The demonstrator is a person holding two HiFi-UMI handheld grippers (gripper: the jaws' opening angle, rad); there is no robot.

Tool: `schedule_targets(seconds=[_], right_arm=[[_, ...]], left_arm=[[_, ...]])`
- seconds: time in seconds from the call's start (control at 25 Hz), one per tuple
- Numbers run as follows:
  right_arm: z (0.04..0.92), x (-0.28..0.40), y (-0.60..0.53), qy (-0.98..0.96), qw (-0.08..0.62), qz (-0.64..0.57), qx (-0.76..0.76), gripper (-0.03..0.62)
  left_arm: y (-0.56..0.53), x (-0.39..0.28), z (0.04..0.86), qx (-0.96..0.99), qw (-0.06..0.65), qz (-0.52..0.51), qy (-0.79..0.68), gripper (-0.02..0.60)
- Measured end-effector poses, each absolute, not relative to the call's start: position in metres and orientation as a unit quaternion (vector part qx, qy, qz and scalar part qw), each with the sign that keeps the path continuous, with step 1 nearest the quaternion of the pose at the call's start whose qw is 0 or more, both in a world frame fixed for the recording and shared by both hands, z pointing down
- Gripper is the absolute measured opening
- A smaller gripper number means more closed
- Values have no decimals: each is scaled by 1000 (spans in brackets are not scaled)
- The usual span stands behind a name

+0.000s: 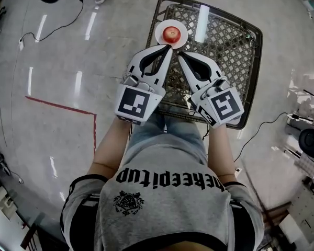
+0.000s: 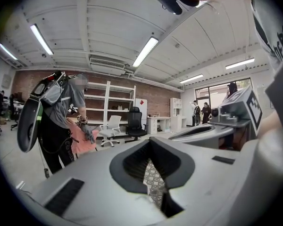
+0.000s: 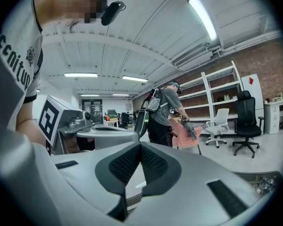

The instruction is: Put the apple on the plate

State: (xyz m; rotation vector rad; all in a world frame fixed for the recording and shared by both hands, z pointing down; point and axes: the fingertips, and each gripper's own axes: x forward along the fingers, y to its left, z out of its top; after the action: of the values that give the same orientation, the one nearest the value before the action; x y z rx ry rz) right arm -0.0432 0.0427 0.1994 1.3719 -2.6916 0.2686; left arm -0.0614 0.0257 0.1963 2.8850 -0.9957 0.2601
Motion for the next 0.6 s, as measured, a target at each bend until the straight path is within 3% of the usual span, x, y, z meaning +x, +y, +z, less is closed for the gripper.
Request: schedule_targets(seconds=[0.6], right_arm=[[173, -53, 58, -876, 38, 63, 476, 5]], left_arm=[[47, -72, 171, 950, 33, 65, -302, 38]])
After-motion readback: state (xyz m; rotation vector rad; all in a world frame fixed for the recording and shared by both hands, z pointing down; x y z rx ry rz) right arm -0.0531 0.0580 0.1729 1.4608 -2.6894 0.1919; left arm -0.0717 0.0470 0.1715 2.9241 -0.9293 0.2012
